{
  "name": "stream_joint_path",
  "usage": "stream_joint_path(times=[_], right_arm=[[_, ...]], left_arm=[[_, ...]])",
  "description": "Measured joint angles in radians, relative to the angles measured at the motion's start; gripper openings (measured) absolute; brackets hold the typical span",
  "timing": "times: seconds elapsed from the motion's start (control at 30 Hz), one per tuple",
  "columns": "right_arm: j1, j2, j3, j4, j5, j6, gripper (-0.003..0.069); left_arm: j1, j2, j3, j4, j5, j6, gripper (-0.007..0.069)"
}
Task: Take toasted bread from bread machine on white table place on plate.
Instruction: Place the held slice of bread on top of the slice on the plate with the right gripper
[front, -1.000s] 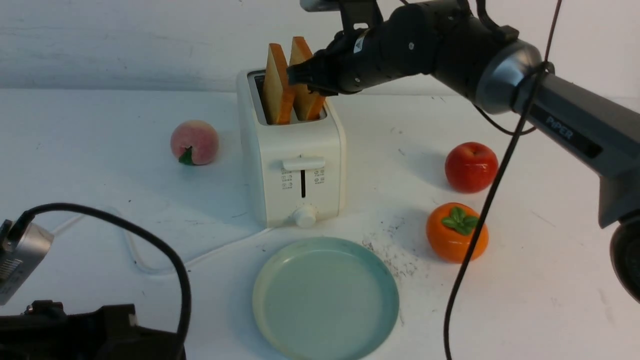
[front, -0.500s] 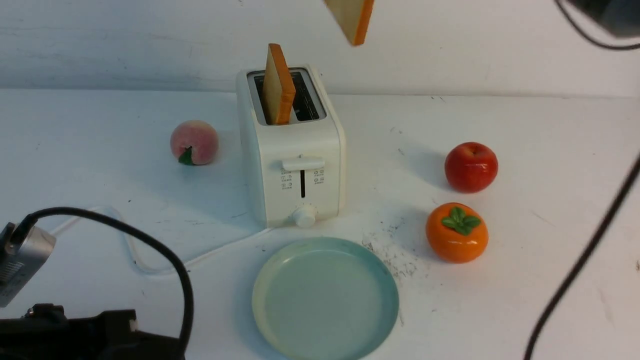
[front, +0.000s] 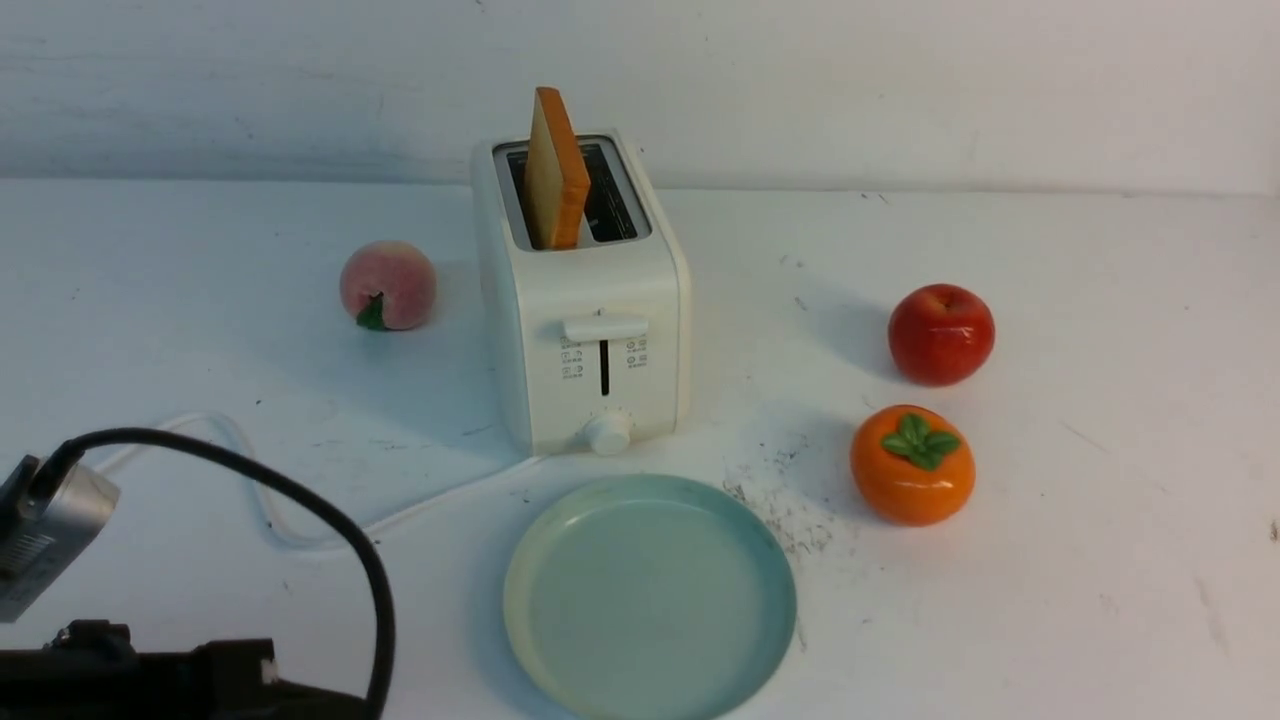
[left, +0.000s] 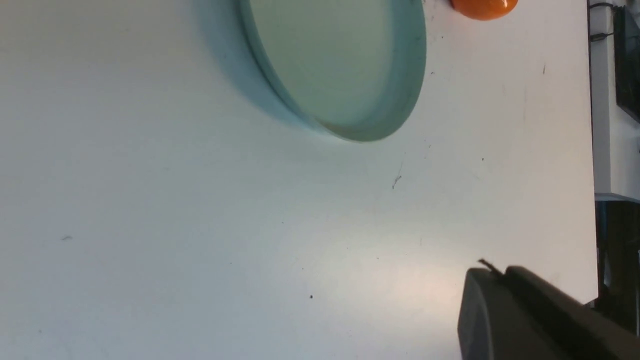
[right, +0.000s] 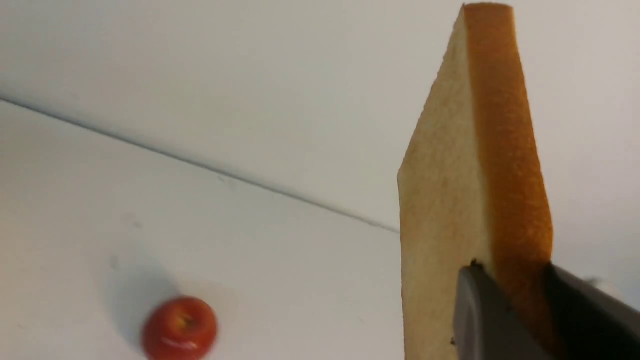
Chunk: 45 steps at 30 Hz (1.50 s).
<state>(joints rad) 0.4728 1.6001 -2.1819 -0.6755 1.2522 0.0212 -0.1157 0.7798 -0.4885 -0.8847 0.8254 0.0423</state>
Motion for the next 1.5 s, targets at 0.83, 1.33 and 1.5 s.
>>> stream_joint_path(times=[0.83, 1.33, 1.5], right_arm=[[-0.158, -0.097, 1.073, 1.588, -0.372, -0.534, 0.0117], [-0.158, 0.177, 1.08, 2.029, -0.39, -0.984, 0.0117], [-0.158, 0.203, 1.08, 2.026, -0.394, -0.991, 0.0135]], left_arm=[[0.0, 0.0, 0.0, 0.018, 0.022, 0.001, 0.0048], [0.0, 0.0, 0.0, 0.018, 0.022, 0.001, 0.0071], [0.0, 0.0, 0.0, 0.018, 0.022, 0.001, 0.0074]])
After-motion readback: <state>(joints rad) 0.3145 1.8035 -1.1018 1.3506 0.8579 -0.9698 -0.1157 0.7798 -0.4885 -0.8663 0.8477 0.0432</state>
